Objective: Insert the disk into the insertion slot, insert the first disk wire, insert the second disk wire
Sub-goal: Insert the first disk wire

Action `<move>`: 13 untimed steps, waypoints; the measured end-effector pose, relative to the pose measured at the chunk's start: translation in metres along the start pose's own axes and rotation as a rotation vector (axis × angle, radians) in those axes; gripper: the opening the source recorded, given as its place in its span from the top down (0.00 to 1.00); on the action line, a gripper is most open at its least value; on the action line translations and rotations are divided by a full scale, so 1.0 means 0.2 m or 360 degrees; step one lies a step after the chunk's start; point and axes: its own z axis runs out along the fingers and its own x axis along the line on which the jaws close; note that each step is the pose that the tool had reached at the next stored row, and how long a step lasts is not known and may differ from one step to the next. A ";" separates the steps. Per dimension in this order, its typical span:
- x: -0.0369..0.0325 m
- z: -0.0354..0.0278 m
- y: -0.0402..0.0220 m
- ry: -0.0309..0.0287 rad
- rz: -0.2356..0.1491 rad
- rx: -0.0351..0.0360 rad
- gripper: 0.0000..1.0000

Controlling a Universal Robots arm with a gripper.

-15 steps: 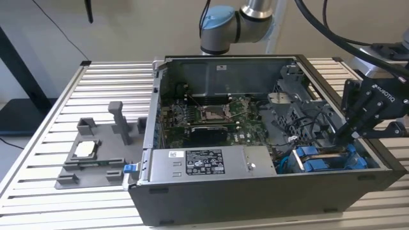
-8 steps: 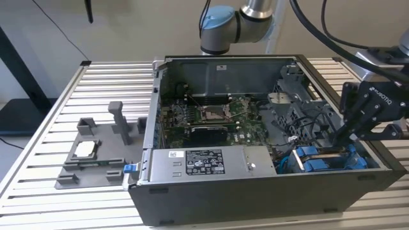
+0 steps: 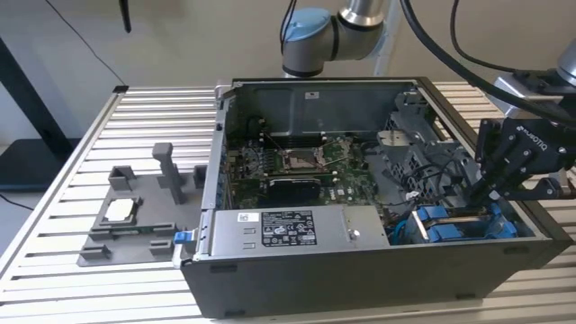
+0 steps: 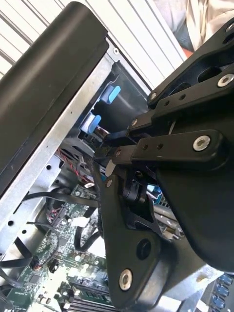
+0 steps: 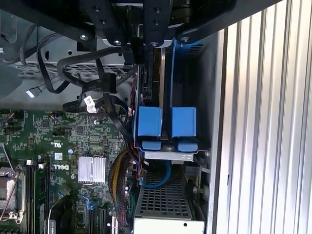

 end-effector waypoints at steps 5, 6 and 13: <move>0.003 0.006 0.000 -0.00027 0.0021 0.0001 0.81; 0.003 0.006 0.000 -0.00030 0.0025 0.0001 0.81; 0.003 -0.003 0.002 -0.00116 0.0035 0.0002 0.81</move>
